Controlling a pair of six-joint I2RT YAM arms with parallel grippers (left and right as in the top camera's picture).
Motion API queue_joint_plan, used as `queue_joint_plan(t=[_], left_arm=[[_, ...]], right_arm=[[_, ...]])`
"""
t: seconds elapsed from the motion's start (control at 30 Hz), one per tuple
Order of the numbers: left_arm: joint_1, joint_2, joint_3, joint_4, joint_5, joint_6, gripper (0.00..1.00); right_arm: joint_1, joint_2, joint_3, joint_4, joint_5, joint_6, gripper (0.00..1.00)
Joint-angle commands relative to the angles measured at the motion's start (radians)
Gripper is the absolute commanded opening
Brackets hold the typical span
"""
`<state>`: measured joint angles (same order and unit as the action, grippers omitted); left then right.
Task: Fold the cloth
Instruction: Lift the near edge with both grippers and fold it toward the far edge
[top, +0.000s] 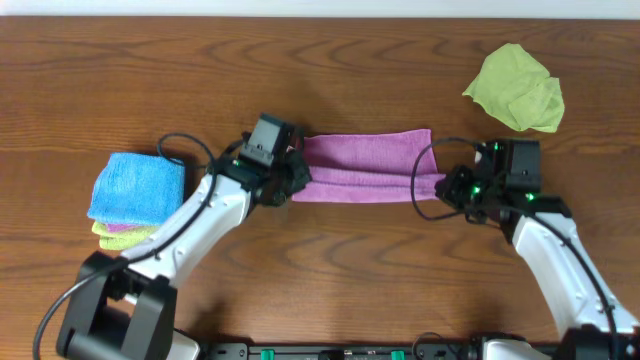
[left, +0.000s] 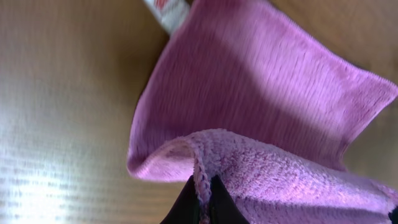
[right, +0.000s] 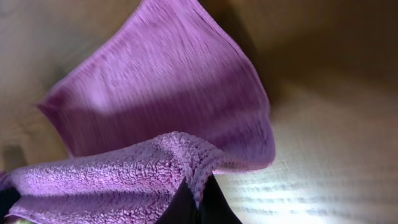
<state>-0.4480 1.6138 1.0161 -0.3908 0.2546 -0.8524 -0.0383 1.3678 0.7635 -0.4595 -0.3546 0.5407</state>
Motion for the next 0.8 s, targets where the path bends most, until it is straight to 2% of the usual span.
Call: queue_joint_plan(t=[0.0, 0.33, 0.57, 0.77], left_arm=[[0.046, 0.035, 0.055, -0.017, -0.065, 0.045, 0.06], [0.098, 0.076, 0.067, 0.023, -0.082, 0.064, 0.06], [0.090, 0.112, 0.067, 0.103, -0.077, 0.027, 0.06], [0.080, 0.128, 0.067, 0.106, -0.062, 0.019, 0.06]], right_arm=[[0.000, 0.045, 0.059, 0.000, 0.084, -0.008, 0.01], [0.001, 0.187, 0.127, 0.103, 0.101, -0.014, 0.01], [0.036, 0.209, 0.127, 0.184, 0.116, 0.017, 0.01], [0.062, 0.226, 0.127, 0.233, 0.145, 0.040, 0.01]])
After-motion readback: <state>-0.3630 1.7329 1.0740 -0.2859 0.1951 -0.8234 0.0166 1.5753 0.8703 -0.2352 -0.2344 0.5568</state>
